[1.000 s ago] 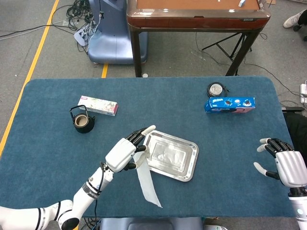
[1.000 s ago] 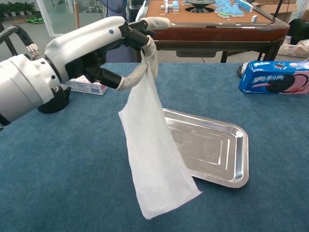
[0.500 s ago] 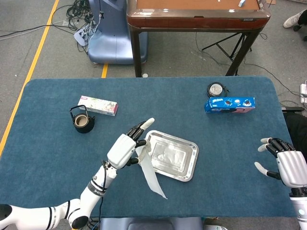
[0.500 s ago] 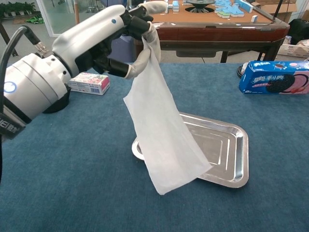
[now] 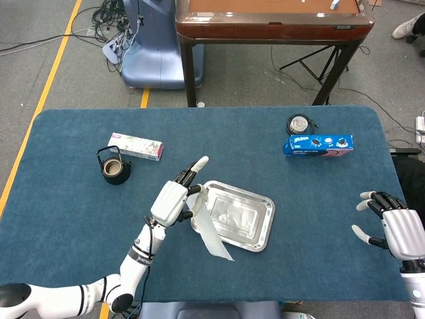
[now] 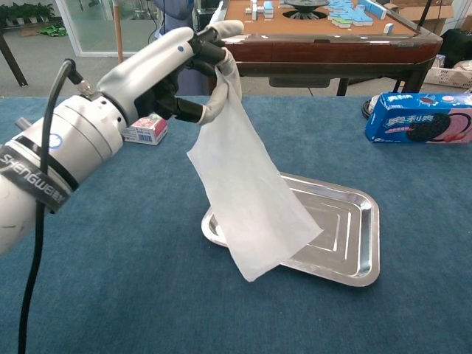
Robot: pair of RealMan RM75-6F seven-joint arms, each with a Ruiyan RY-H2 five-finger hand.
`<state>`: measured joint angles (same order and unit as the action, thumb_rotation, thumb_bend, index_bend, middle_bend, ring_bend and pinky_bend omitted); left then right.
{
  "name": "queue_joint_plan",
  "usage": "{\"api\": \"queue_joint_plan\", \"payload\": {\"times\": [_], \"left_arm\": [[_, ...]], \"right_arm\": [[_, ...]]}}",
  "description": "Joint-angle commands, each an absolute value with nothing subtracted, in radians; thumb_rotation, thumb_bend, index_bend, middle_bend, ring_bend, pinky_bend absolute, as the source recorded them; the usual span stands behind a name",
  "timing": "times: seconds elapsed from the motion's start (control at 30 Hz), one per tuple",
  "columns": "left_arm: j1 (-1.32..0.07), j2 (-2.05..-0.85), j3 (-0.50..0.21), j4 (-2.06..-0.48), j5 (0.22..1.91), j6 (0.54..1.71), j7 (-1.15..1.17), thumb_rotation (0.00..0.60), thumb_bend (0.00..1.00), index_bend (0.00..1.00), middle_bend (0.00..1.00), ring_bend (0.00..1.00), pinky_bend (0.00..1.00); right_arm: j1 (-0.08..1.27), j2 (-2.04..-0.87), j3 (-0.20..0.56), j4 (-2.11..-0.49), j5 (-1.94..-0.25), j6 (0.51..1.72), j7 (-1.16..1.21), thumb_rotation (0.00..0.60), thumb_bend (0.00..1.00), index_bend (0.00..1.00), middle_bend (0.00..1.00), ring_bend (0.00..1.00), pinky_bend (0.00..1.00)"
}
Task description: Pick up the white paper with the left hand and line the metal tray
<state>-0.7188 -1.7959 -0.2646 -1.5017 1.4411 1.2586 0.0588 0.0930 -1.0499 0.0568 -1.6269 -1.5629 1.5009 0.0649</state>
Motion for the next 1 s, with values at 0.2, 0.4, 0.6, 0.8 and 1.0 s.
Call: {"api": "queue_joint_plan", "payload": {"times": [0.2, 0.4, 0.6, 0.8, 1.0], "left_arm": [[-0.75, -1.833, -0.296, -1.44, 1.403, 1.228, 0.064, 0.6, 0.35, 0.69, 0.02, 0.0, 0.17], [-0.775, -1.85, -0.334, -1.447, 1.366, 1.213, 0.081, 0.6, 0.35, 0.69, 0.02, 0.0, 0.17], [-0.8, -1.869, -0.363, -1.462, 1.328, 1.198, 0.112, 0.6, 0.35, 0.69, 0.03, 0.0, 0.17], [-0.821, -1.883, -0.386, -1.471, 1.301, 1.192, 0.13, 0.6, 0.35, 0.69, 0.03, 0.0, 0.17], [-0.839, -1.913, -0.404, -1.426, 1.282, 1.195, 0.11, 0.6, 0.35, 0.69, 0.04, 0.0, 0.17]], "right_arm": [[0.095, -1.049, 0.059, -1.624, -1.556, 1.496, 0.069, 0.6, 0.2, 0.45, 0.32, 0.24, 0.31], [0.096, -1.05, 0.058, -1.622, -1.555, 1.492, 0.072, 0.6, 0.2, 0.45, 0.32, 0.24, 0.31], [0.092, -1.044, 0.06, -1.624, -1.555, 1.5, 0.081, 0.6, 0.2, 0.45, 0.32, 0.24, 0.31], [0.09, -1.039, 0.062, -1.623, -1.555, 1.505, 0.093, 0.6, 0.2, 0.45, 0.32, 0.24, 0.31], [0.09, -1.037, 0.062, -1.622, -1.554, 1.504, 0.097, 0.6, 0.2, 0.45, 0.32, 0.24, 0.31]]}}
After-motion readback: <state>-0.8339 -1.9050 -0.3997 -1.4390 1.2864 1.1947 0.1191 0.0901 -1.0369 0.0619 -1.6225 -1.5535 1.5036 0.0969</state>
